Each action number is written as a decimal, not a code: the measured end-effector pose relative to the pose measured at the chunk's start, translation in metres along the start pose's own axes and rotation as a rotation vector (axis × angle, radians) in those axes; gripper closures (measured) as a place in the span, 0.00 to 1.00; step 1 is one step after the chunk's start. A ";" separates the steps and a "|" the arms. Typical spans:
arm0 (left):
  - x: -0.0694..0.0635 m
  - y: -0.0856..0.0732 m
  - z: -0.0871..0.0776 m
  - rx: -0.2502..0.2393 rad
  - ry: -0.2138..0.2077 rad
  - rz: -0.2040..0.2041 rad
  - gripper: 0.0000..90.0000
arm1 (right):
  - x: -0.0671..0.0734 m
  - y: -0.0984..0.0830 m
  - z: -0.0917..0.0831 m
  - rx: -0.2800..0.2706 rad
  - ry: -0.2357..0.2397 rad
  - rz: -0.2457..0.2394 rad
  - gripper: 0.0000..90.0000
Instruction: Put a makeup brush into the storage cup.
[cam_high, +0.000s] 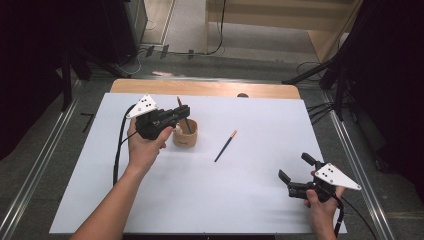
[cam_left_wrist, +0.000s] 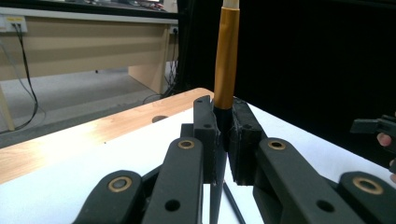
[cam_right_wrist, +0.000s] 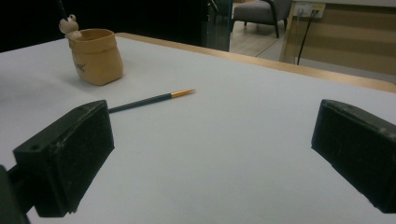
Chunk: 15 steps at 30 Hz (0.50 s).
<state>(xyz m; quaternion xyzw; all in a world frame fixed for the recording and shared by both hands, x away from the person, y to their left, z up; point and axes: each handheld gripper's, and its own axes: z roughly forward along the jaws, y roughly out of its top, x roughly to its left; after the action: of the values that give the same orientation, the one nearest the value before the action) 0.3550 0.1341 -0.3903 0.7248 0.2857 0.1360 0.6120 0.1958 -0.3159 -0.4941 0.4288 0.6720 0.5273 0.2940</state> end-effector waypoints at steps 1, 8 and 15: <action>0.000 0.000 0.000 -0.001 0.002 -0.001 0.93 | -0.001 -0.001 -0.001 0.000 -0.002 0.003 0.00; 0.003 0.003 0.002 -0.012 0.024 0.009 0.93 | -0.001 -0.001 -0.002 -0.008 0.002 0.008 0.00; 0.009 -0.003 0.008 0.001 0.052 0.012 0.93 | 0.001 -0.001 0.000 -0.007 0.009 0.009 0.00</action>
<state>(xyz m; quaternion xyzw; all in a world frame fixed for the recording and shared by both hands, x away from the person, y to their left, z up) 0.3657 0.1330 -0.3958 0.7228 0.2973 0.1583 0.6034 0.1955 -0.3152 -0.4948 0.4284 0.6697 0.5328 0.2901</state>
